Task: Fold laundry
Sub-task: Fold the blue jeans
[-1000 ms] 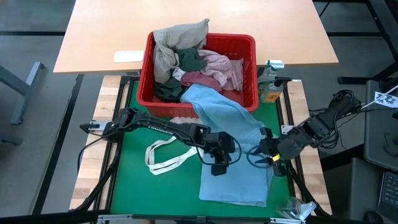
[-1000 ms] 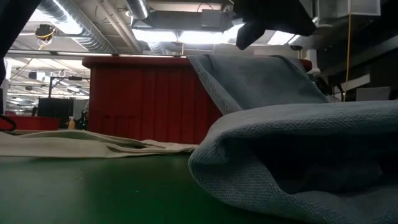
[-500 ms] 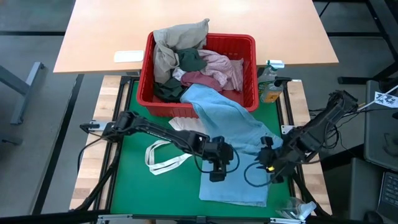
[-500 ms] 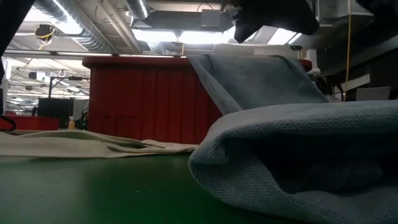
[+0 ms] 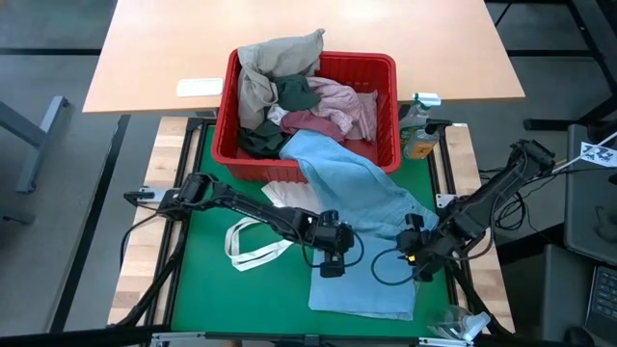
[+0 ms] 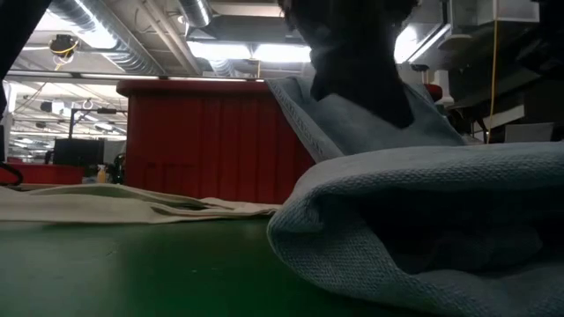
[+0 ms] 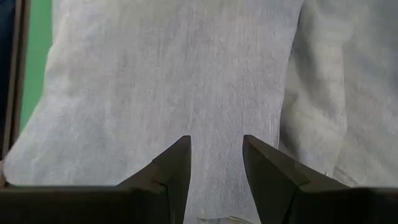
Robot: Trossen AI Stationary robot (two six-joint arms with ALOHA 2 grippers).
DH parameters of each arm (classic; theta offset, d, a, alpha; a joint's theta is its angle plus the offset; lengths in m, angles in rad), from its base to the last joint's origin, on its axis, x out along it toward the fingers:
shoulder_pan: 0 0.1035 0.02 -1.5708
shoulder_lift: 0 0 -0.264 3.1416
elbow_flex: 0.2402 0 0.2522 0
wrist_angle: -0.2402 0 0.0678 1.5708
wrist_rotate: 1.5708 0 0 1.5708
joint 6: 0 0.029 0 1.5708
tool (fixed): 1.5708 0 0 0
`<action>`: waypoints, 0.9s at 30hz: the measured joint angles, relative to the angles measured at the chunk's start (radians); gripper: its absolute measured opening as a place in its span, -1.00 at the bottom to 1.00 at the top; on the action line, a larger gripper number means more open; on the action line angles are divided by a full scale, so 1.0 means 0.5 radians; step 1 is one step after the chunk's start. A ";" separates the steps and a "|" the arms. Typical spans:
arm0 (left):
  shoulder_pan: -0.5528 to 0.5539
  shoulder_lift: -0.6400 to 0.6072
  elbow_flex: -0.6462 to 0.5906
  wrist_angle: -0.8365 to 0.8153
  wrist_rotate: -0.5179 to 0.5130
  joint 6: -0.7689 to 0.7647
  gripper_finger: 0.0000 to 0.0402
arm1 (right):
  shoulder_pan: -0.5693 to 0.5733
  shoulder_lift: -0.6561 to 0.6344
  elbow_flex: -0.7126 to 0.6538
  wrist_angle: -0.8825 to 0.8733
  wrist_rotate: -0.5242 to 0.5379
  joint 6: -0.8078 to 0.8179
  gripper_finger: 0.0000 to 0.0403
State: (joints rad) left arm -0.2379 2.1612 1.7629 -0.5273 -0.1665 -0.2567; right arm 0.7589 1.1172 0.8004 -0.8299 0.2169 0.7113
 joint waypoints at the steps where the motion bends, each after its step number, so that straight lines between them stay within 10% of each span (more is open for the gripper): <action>1: 0.000 -0.002 -0.034 0.026 -0.001 -0.006 -0.99 | 0.000 0.000 -0.013 0.002 -0.001 0.003 -0.28; 27: 0.000 -0.019 -0.562 0.562 -0.001 -0.102 -0.99 | 0.000 -0.005 -0.567 0.299 -0.209 0.294 -0.28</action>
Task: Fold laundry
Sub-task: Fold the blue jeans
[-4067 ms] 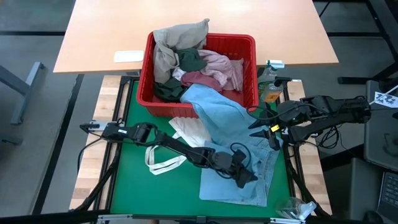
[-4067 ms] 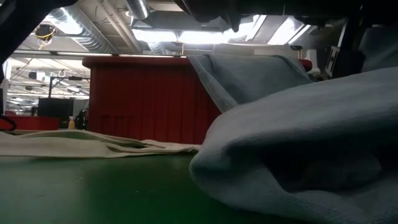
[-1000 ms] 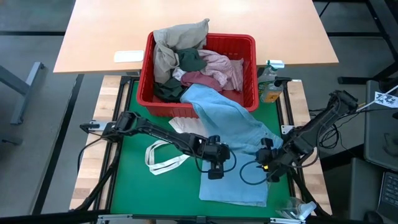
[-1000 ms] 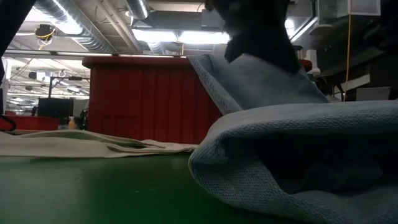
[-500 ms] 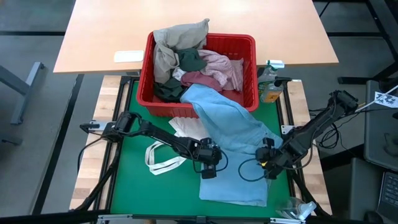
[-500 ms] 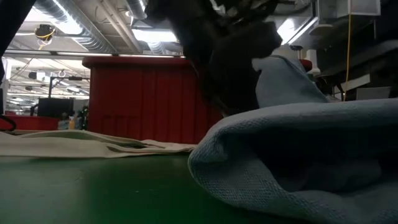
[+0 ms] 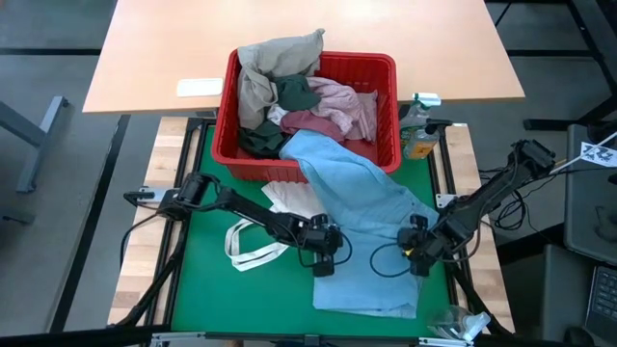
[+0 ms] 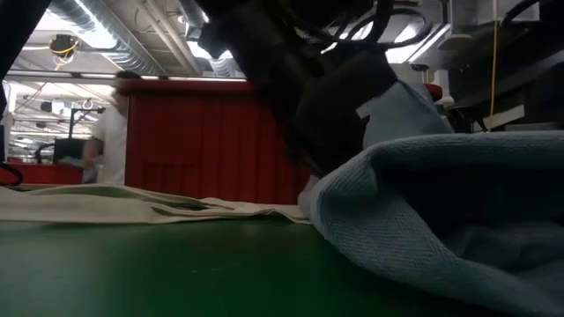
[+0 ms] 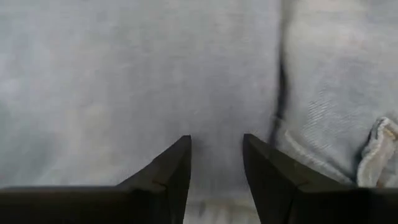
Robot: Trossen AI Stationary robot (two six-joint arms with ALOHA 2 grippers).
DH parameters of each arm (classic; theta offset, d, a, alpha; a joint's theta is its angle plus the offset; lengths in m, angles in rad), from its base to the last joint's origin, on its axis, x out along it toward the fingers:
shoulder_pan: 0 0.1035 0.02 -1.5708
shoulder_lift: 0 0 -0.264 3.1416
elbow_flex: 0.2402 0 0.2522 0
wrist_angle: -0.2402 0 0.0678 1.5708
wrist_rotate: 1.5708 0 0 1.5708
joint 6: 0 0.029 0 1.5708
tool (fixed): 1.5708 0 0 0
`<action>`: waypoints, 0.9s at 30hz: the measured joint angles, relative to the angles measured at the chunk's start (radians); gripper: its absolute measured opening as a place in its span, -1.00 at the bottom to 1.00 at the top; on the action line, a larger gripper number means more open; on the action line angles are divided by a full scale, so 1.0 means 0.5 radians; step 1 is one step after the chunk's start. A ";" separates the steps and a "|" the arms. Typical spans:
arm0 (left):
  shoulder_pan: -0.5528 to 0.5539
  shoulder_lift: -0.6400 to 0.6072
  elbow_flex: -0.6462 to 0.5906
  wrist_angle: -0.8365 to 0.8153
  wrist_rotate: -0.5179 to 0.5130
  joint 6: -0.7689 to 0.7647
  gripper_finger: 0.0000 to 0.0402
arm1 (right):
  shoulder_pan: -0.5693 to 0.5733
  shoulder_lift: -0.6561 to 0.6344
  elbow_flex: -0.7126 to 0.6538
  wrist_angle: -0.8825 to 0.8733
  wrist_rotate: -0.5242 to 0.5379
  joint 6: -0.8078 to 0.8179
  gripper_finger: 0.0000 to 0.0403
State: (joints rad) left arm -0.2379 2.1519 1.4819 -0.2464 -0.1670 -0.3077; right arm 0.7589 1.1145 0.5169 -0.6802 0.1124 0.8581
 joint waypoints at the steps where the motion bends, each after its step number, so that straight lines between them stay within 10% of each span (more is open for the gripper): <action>1: 0.000 -0.011 0.024 -0.010 0.006 0.000 -0.99 | 0.000 0.000 0.044 -0.038 -0.024 -0.029 -0.28; 13: -0.134 -0.090 0.319 -0.108 0.371 0.007 -0.99 | 0.003 0.000 0.515 -0.047 -0.234 -0.174 -0.28; 27: -0.358 -0.073 0.316 -0.289 0.239 0.031 -0.99 | 0.129 0.056 0.361 0.381 -0.306 -0.347 -0.28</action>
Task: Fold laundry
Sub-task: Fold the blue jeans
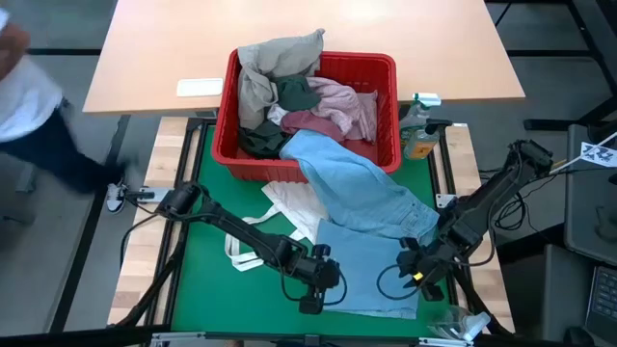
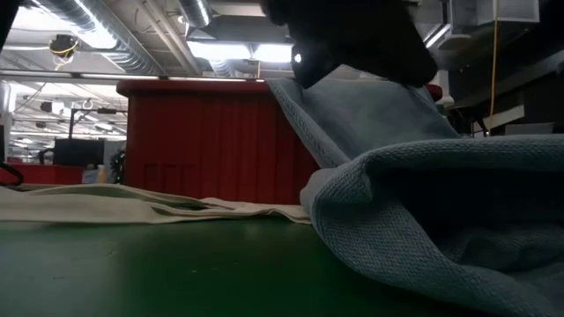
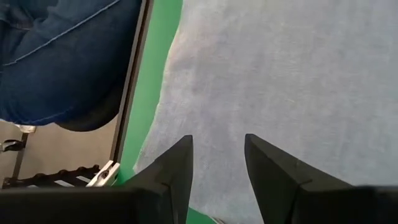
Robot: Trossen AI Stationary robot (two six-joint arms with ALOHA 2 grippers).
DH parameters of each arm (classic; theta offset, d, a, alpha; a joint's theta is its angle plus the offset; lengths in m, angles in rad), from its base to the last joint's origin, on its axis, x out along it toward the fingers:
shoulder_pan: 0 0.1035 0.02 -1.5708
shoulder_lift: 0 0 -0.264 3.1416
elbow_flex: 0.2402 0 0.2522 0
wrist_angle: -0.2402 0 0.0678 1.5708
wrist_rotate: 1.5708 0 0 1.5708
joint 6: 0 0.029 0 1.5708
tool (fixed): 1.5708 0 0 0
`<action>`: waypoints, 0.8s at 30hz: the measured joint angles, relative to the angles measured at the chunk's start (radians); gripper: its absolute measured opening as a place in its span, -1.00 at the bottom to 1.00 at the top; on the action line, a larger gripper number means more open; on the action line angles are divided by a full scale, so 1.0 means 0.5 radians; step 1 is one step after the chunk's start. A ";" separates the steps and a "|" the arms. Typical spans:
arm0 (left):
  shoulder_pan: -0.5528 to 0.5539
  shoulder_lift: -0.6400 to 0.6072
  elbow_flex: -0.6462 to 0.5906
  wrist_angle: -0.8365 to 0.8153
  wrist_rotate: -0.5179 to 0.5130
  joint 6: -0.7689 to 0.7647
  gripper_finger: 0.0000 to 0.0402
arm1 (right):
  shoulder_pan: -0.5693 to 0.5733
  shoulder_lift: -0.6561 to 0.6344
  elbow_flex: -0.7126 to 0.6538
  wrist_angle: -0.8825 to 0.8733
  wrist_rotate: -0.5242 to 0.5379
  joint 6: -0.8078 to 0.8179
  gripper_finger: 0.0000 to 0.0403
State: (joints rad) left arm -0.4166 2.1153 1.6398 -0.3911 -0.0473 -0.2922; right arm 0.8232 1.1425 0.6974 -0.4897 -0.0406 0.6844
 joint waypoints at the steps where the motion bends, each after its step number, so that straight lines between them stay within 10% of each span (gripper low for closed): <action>1: -0.009 0.003 -0.001 -0.007 0.024 0.031 -0.99 | 0.017 0.000 -0.015 0.023 -0.001 0.001 -0.28; 24: -0.149 0.329 0.002 0.183 0.140 0.334 -0.99 | 0.357 0.222 -0.445 0.779 0.143 0.139 -0.28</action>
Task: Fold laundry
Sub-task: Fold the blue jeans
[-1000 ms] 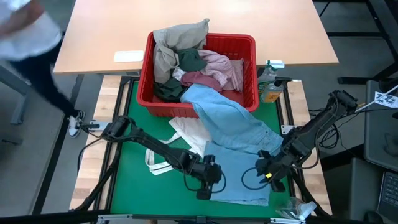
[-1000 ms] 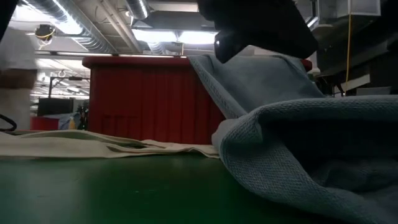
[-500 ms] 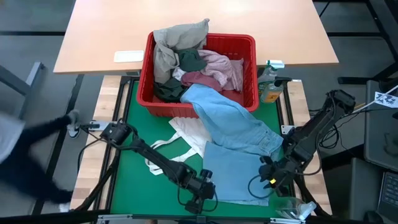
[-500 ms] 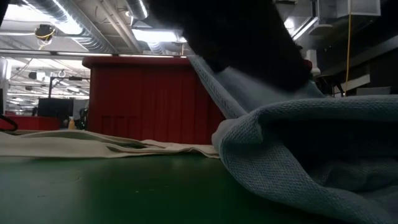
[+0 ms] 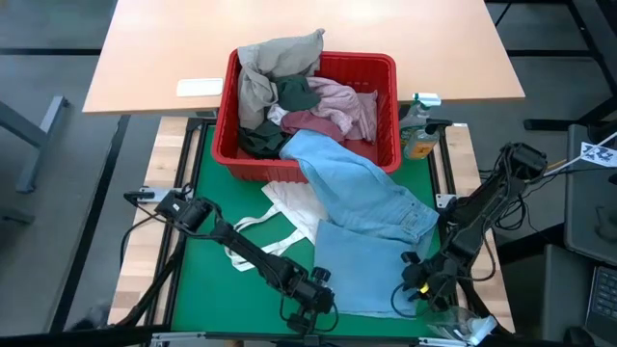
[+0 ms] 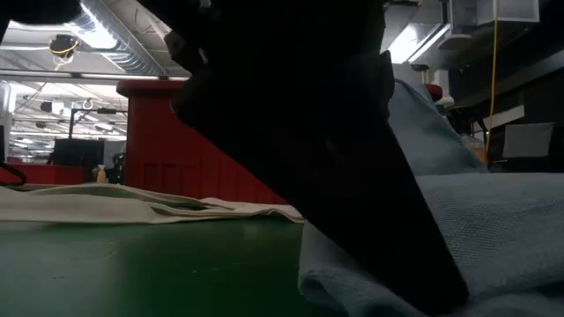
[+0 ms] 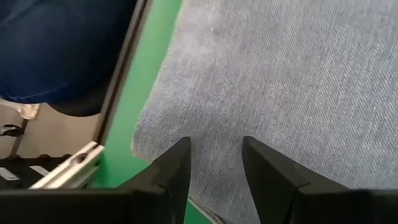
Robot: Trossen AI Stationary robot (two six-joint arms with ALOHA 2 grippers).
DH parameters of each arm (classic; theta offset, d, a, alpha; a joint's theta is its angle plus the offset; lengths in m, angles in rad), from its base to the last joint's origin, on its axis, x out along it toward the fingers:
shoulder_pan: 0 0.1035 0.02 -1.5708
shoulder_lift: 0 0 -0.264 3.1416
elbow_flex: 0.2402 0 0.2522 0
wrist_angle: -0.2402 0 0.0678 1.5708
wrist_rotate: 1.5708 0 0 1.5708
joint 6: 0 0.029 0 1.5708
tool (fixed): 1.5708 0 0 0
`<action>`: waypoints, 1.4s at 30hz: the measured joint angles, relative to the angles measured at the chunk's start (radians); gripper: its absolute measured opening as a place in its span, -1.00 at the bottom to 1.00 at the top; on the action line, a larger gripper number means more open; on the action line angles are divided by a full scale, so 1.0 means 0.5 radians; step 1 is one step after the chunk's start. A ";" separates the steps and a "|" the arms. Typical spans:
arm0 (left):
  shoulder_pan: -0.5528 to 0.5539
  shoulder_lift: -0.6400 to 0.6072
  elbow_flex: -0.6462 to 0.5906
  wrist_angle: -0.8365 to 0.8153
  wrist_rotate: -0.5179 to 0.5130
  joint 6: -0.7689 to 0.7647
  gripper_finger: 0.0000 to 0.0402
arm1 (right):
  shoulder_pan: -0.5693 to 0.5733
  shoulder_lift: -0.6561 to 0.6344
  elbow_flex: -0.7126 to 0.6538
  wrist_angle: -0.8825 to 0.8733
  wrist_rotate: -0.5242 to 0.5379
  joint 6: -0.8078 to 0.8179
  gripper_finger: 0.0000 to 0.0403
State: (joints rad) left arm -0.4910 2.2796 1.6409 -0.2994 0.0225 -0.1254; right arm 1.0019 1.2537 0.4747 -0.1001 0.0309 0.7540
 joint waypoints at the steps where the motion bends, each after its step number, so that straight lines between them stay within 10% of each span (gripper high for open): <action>1: 0.005 -0.002 0.005 -0.005 0.003 0.006 -0.99 | 0.000 0.015 0.000 -0.001 -0.007 0.002 -0.28; 19: 0.149 -0.535 0.166 -0.668 -0.117 0.014 -0.99 | -0.002 -0.154 0.086 -0.070 -0.027 -0.137 -0.28; 36: 0.691 -1.151 0.166 -1.399 -1.181 0.063 -0.94 | -0.005 -0.210 0.712 -1.000 0.431 -0.634 -0.28; 42: 0.950 -1.155 0.166 -1.430 -1.205 0.062 -0.68 | -0.006 -0.210 0.812 -1.015 0.499 -0.758 -0.28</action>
State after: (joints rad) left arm -0.0162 1.7023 1.7237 -1.0145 -0.5801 -0.0945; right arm 0.9989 1.1488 0.8808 -0.6075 0.2803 0.3749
